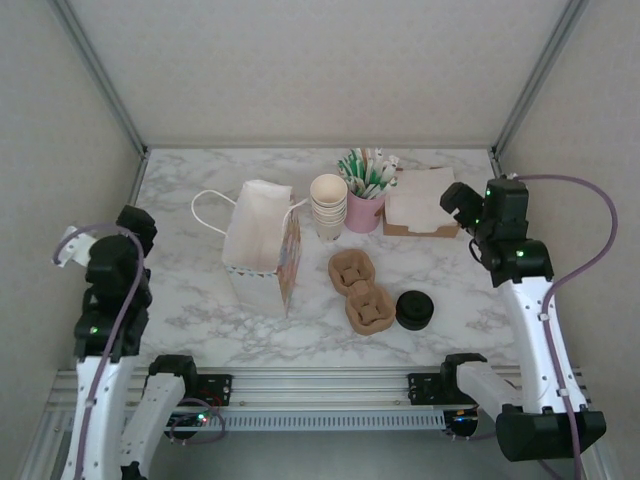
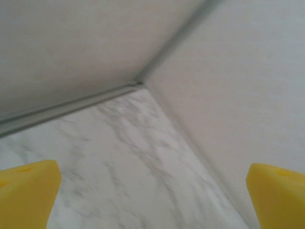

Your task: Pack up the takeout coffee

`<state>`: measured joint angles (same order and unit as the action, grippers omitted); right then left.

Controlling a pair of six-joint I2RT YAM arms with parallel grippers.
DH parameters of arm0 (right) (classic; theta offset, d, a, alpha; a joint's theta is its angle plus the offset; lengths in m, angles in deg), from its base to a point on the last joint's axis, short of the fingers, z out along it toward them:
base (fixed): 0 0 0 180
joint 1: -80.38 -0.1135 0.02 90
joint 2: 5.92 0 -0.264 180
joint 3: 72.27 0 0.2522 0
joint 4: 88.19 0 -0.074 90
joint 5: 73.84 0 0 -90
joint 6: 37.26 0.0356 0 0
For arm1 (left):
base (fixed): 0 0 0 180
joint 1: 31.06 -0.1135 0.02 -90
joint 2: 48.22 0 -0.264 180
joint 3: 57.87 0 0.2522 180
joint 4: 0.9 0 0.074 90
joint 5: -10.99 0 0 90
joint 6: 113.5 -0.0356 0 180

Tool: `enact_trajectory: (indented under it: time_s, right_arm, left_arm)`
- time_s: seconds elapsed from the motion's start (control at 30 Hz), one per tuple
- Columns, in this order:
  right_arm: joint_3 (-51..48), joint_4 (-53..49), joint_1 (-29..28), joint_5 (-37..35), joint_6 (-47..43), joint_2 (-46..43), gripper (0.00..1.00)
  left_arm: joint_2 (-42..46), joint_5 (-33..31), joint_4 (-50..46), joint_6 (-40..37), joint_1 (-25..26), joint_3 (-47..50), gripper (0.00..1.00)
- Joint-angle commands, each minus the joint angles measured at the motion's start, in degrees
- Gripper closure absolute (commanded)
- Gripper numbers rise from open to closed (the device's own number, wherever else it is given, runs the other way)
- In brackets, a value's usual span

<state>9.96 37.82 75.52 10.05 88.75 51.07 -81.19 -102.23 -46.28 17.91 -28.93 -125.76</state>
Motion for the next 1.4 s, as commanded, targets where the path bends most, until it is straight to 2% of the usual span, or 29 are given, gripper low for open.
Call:
enact_trajectory:
  time_s: [0.0,0.07,0.13,0.23,0.4,0.47,0.73,0.9,1.1,1.37]
  right_arm:
    - [3.54,-8.91,-0.65,9.98,2.68,0.28,0.12]
    - [4.77,-9.03,-2.19,12.09,2.9,0.7,0.12]
    - [5.76,-8.86,-4.99,12.26,3.36,1.38,0.12]
    - [7.27,-8.38,-10.26,10.75,4.37,3.59,0.17]
    - [11.06,-8.1,-19.4,5.23,5.7,8.11,0.26]
    - [11.84,-6.74,-21.37,4.06,6.85,9.81,0.29]
    - [13.57,1.58,-27.77,-1.32,11.7,17.97,0.44]
    - [16.01,4.54,-30.05,-2.93,13.72,25.29,0.56]
    - [20.54,6.07,-32.2,-2.75,13.73,32.54,0.58]
    - [20.09,6.3,-32.77,-5.74,16.55,34.9,0.62]
  left_arm:
    - [-2.09,22.85,-7.71,-6.98,-0.36,-7.0,0.0]
    - [-4.6,32.39,-11.12,-12.7,-0.29,-10.89,0.0]
    - [-5.75,37.26,-12.2,-17.32,-0.03,-11.12,0.02]
    - [-4.13,37.2,-9.33,-16.47,-0.01,-6.47,0.09]
    - [1.65,37.94,-3.0,-17.19,-0.01,3.27,0.12]
    - [2.76,38.04,-1.34,-17.09,0.14,6.13,0.13]
    - [3.68,36.42,-2.75,-16.34,0.07,5.74,0.16]
    - [3.85,36.52,-3.05,-16.45,0.09,5.27,0.17]
    - [4.32,39.29,-2.29,-16.49,0.16,5.3,0.2]
    - [5.43,40.09,-1.7,-16.23,0.12,5.79,0.2]
